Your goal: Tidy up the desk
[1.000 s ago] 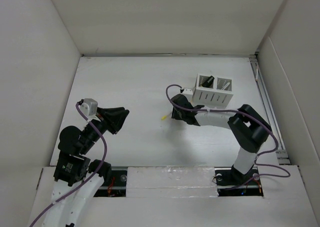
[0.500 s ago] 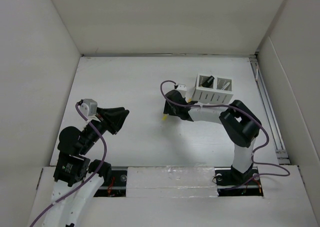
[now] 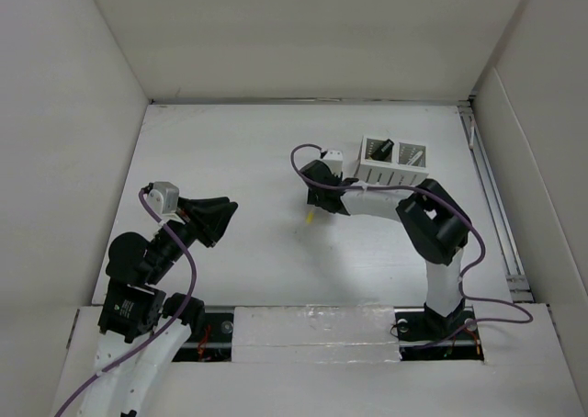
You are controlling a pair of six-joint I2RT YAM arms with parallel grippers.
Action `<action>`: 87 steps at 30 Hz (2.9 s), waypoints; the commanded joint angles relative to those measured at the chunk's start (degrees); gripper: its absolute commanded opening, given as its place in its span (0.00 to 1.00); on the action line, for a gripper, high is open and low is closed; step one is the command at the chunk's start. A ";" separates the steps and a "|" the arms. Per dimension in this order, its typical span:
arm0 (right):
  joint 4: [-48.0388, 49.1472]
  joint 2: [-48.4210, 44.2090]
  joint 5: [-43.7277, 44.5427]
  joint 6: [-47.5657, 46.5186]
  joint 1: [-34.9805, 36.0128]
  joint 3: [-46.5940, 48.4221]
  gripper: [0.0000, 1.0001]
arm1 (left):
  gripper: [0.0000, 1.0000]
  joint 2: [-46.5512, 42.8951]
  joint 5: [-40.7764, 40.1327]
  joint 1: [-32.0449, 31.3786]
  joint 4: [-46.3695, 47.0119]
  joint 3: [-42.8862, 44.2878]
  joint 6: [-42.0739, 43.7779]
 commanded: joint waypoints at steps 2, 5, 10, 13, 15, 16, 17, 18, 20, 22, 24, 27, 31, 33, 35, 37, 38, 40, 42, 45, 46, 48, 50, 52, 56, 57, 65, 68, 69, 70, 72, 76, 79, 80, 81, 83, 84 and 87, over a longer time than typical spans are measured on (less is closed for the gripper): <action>-6.48 1.85 1.01 -4.44 0.81 4.56 0.52 | 0.26 0.00 1.07 0.24 2.69 0.78 -0.46; -10.01 3.26 0.48 -6.46 2.04 7.04 0.51 | 0.26 -0.18 0.90 0.24 2.77 0.78 -0.55; -12.65 6.42 -4.42 -9.01 3.36 8.97 0.19 | 0.26 -0.79 0.81 0.24 2.77 0.69 -0.64; -10.72 5.64 -7.06 -8.75 2.66 7.83 0.01 | 0.26 -0.62 0.63 0.24 2.78 0.60 -0.55; -8.10 3.01 -7.96 -8.40 2.66 6.00 0.00 | 0.26 -0.53 0.90 0.24 2.60 0.86 -0.55; -6.95 1.61 -7.79 -8.14 2.66 5.11 0.00 | 0.26 -0.62 0.72 0.24 2.77 0.87 -0.55; -6.06 0.20 -7.87 -7.96 2.14 4.32 0.00 | 0.26 -0.79 0.81 0.24 2.86 0.78 -0.64; -3.79 -3.38 -7.96 -7.35 1.61 3.44 0.00 | 0.26 -0.79 0.81 0.24 2.86 0.78 -0.64; -0.10 -7.88 -10.50 -7.08 0.99 -0.51 0.00 | 0.26 -0.62 0.81 0.24 2.95 0.78 -0.55; 4.55 -14.91 -10.69 -6.20 0.37 -4.10 0.00 | 0.26 -0.53 0.90 0.24 2.69 0.78 -0.64; 7.99 -19.39 -9.72 -6.72 -0.24 -6.40 0.00 | 0.26 -0.97 0.64 0.24 2.86 0.78 -0.55; 12.48 -27.92 -8.49 -6.64 -1.73 -10.36 0.00 | 0.26 -1.06 0.55 0.24 2.86 0.69 -0.55; 14.68 -37.76 -4.38 -6.99 -8.82 -13.87 0.00 | 0.26 -0.97 0.90 0.24 2.95 0.69 -0.64; 15.65 -43.04 -2.78 -6.73 -12.88 -15.02 0.00 | 0.26 -0.88 0.98 0.24 2.95 0.69 -0.55; 17.41 -45.59 2.57 -6.73 -18.14 -16.69 0.00 | 0.26 -0.71 1.34 0.24 2.86 0.78 -0.55; 17.41 -45.60 6.86 -6.73 -21.23 -17.66 0.00 | 0.26 -1.06 1.16 0.24 3.12 0.69 -0.64; 17.41 -45.26 8.55 -6.73 -23.60 -17.83 0.00 | 0.26 -1.14 1.07 0.24 3.13 0.60 -0.64; 25.40 -43.50 12.23 -8.12 -25.28 -17.83 0.00 | 0.26 -0.80 1.25 0.24 3.04 0.51 -0.64; 27.68 -41.31 13.74 -10.05 -26.52 -17.83 0.00 | 0.26 -0.44 1.60 0.24 2.86 0.78 -0.55; 28.92 -38.67 18.13 -11.56 -28.01 -16.78 0.00 | 0.26 -0.71 1.60 0.24 3.12 0.78 -0.55; 28.93 -37.09 18.75 -11.39 -28.71 -16.61 0.00 | 0.26 -0.88 1.43 0.24 3.13 0.60 -0.55; 30.67 -35.50 18.76 -11.99 -28.72 -16.43 0.00 | 0.26 -0.79 1.69 0.24 3.13 0.51 -0.64; 32.08 -31.82 21.47 -13.58 -28.72 -15.29 0.00 | 0.26 -0.71 1.78 0.24 3.13 0.60 -0.72; 31.56 -29.34 25.34 -14.37 -29.24 -14.14 0.00 | 0.26 -0.79 1.78 0.24 3.21 0.60 -0.64; 32.70 -25.58 25.44 -14.46 -29.77 -13.44 0.00 | 0.26 -0.53 2.13 0.24 3.13 0.69 -0.72; 32.88 -23.39 27.09 -15.77 -29.77 -12.13 0.00 | 0.26 -0.70 1.78 0.24 3.39 0.52 -0.72; 32.62 -19.59 30.18 -16.84 -26.27 -11.24 0.00 | 0.26 -0.79 1.78 0.24 3.30 0.43 -0.73; 32.09 -19.33 30.88 -15.52 -23.72 -11.86 0.00 | 0.27 -0.80 1.95 0.24 3.21 0.60 -0.72; 31.31 -18.98 31.41 -15.52 -23.19 -11.77 0.09 | 0.26 -0.71 2.04 0.24 3.13 0.69 -0.81; 30.60 -18.89 33.42 -15.52 -22.49 -11.51 0.16 | 0.26 -1.14 1.78 0.24 3.13 0.69 -0.73; 27.37 -18.62 35.45 -13.69 -21.96 -10.55 0.35 | 0.26 -1.32 1.78 0.24 3.30 0.51 -0.72; 25.23 -23.36 31.87 -11.65 -19.94 -11.33 0.50 | 0.26 -1.23 2.13 0.24 3.13 0.60 -0.72; 25.06 -27.84 30.19 -12.27 -16.78 -12.29 0.56 | 0.26 -1.58 1.69 0.24 3.21 0.60 -0.72; 24.19 -28.72 28.97 -11.74 -15.72 -12.47 0.53 | 0.26 -1.59 1.69 0.24 3.30 0.43 -0.72; 23.22 -30.12 26.87 -11.22 -12.58 -12.65 0.34 | 0.26 -1.50 1.69 0.24 3.13 0.51 -0.72; 24.52 -30.40 20.18 -11.91 -9.31 -14.40 0.05 | 0.26 -1.67 1.69 0.24 2.95 0.78 -0.73; 23.75 -29.01 18.25 -12.17 -5.90 -14.23 0.00 | 0.26 -1.85 1.60 0.24 3.12 0.69 -0.72; 20.33 -23.74 18.14 -11.30 -0.96 -10.55 0.00 | 0.27 -2.03 1.25 0.24 3.21 0.43 -0.81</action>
